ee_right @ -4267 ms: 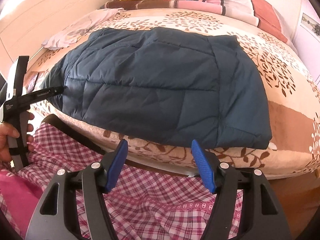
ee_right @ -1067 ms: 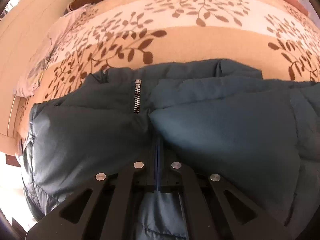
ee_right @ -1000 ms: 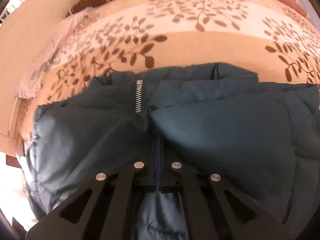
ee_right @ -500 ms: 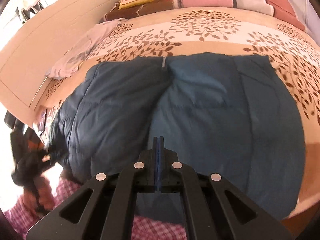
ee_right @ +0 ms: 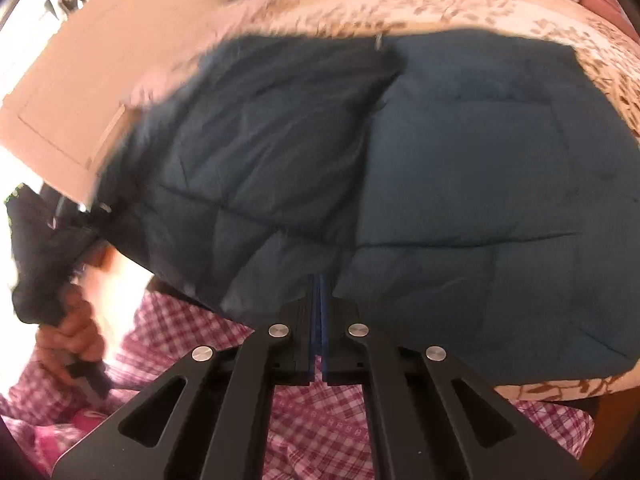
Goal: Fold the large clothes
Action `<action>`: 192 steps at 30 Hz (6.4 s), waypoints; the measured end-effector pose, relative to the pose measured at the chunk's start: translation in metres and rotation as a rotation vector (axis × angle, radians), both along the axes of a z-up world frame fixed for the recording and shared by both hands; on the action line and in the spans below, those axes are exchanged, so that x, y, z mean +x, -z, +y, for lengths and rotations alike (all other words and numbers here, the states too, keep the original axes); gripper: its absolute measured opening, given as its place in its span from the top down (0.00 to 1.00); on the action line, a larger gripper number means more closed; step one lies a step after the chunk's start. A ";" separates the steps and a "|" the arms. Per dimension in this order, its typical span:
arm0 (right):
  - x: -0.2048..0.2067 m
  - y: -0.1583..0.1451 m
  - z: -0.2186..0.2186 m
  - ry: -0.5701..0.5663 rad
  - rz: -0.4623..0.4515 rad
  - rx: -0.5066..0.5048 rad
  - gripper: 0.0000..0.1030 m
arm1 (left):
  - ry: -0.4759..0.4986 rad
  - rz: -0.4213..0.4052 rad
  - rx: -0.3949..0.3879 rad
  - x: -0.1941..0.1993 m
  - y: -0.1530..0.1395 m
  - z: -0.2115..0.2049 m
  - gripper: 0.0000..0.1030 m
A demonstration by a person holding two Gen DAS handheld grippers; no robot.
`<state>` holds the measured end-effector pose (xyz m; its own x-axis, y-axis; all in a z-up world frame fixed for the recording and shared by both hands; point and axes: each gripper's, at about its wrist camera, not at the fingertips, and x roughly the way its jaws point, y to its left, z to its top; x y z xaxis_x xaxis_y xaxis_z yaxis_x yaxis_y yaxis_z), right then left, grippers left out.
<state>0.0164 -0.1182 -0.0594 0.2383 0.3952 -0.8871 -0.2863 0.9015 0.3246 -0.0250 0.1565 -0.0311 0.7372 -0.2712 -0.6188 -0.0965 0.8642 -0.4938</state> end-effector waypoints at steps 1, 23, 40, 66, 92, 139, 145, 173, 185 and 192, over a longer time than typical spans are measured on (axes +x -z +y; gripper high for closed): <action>0.006 0.016 0.006 -0.001 0.037 -0.044 0.99 | 0.021 -0.003 0.004 -0.001 -0.003 -0.004 0.86; -0.005 0.048 0.010 -0.067 0.083 -0.055 0.99 | 0.074 -0.081 0.166 0.000 -0.034 -0.031 0.85; 0.013 -0.002 -0.152 0.307 -0.020 0.046 0.95 | 0.183 -0.227 0.335 -0.011 -0.088 -0.084 0.85; 0.015 0.058 -0.212 0.345 0.094 0.410 0.99 | 0.830 -0.318 0.446 -0.008 -0.068 -0.345 0.86; -0.083 -0.026 -0.343 0.613 -0.119 0.310 0.96 | 0.977 -0.122 0.524 -0.014 0.027 -0.386 0.79; 0.083 0.013 -0.265 0.463 -0.178 -0.051 1.00 | 0.544 0.217 0.150 0.051 0.001 -0.227 0.17; 0.082 0.013 -0.263 0.479 -0.174 -0.064 1.00 | 0.553 0.180 0.147 0.040 -0.012 -0.225 0.17; -0.009 -0.055 -0.270 0.553 -0.286 -0.029 0.44 | 0.576 0.199 0.031 0.038 -0.002 -0.221 0.17; -0.043 -0.028 -0.298 0.617 -0.155 0.069 0.28 | 0.574 0.191 0.030 0.037 -0.004 -0.221 0.17; -0.039 -0.019 -0.300 0.608 -0.091 0.203 0.18 | 0.573 0.181 0.036 0.035 -0.007 -0.222 0.17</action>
